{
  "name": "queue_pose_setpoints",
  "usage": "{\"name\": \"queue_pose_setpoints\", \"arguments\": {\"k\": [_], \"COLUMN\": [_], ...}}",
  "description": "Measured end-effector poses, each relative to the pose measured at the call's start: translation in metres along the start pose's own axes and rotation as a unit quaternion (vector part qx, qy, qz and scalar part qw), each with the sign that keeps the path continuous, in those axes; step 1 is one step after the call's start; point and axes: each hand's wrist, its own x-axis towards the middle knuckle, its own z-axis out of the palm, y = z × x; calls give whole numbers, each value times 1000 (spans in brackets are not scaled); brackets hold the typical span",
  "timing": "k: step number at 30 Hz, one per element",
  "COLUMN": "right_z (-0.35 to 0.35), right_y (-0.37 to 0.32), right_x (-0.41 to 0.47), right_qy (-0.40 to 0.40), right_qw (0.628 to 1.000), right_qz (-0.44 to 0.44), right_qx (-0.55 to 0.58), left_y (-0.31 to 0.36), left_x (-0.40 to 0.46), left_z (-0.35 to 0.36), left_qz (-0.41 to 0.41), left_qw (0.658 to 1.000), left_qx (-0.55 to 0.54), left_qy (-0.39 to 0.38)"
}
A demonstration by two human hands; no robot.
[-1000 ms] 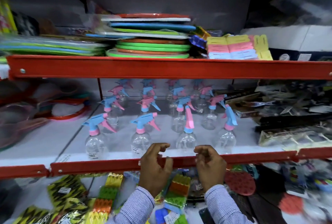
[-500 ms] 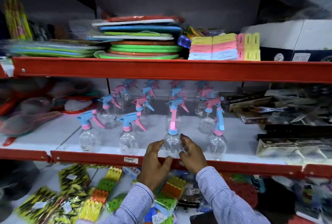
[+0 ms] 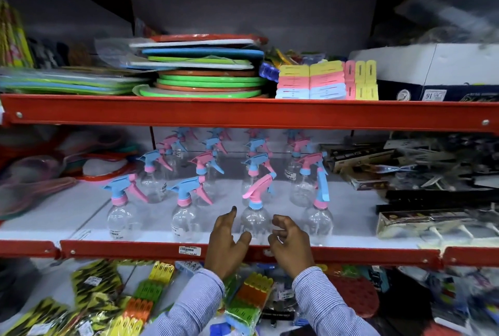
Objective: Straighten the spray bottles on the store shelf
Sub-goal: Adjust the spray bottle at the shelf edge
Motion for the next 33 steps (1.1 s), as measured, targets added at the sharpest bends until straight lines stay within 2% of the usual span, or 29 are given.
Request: {"name": "queue_pose_setpoints", "arguments": {"k": [3,6,18,33], "right_z": [0,2,-1,0], "right_y": [2,1,1,2], "right_x": [6,8,0,-1], "right_qy": [-51,-83,-33,-37], "right_qw": [998,996,999,999], "right_qz": [16,18,8,8], "right_qx": [-15,-10,-2,-9], "left_y": [-3,-3,-4,-5], "left_x": [-12,-19,-11,-10], "left_z": [2,6,3,3], "left_qz": [26,53,20,22], "left_qw": [999,998,999,999], "left_qx": [-18,-3,-30,-27], "left_qy": [35,32,13,7]}}
